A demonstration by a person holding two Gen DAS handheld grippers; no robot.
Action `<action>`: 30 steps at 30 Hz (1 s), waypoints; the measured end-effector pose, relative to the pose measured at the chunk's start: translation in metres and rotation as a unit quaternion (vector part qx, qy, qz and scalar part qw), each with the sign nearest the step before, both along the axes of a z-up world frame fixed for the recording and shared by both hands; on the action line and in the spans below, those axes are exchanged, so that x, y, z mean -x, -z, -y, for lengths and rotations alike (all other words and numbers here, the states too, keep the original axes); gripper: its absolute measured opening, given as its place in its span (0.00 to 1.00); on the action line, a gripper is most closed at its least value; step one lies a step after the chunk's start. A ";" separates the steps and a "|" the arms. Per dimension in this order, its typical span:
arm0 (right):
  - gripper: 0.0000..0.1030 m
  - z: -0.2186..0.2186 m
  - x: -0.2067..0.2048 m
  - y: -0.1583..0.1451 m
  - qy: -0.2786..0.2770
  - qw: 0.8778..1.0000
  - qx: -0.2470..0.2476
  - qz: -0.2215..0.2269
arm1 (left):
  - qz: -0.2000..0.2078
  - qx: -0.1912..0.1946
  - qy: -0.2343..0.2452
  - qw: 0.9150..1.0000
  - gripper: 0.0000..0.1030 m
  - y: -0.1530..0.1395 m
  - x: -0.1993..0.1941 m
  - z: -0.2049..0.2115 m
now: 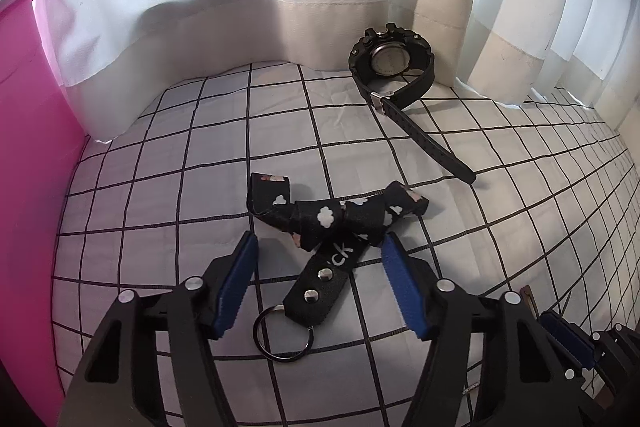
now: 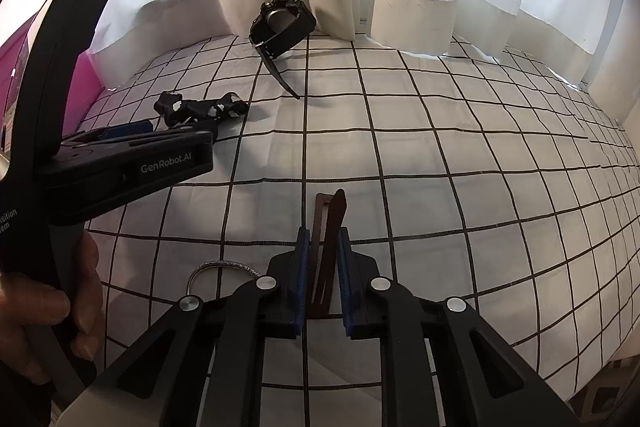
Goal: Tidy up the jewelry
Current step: 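Grasp the black CK keychain strap with the left tool while the right tool grasps the brown hair clip, then lift and carry the keychain strap and brown clip over the pink tub with both tools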
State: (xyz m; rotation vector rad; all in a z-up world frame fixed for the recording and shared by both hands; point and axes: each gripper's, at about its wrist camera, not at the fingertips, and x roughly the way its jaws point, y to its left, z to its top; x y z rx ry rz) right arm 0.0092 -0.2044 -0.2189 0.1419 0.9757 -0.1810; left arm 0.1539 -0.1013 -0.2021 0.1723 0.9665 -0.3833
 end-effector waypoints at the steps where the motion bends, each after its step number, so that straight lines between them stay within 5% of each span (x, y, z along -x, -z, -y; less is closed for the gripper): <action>1: 0.12 0.001 0.001 0.000 0.001 1.000 -0.004 0.001 | 0.001 0.002 -0.001 1.000 0.39 -0.001 0.001 -0.002; 4: 0.12 0.002 0.003 0.000 0.001 1.000 -0.011 0.004 | -0.003 0.008 -0.008 1.000 0.20 -0.003 0.002 -0.008; 17: 0.12 0.006 0.016 -0.015 -0.015 0.999 -0.028 0.023 | -0.039 0.062 -0.036 0.997 0.20 -0.022 0.009 -0.037; 30: 0.12 0.009 0.029 -0.070 -0.057 0.997 -0.041 0.045 | -0.018 0.091 -0.057 0.994 0.20 -0.089 0.052 -0.060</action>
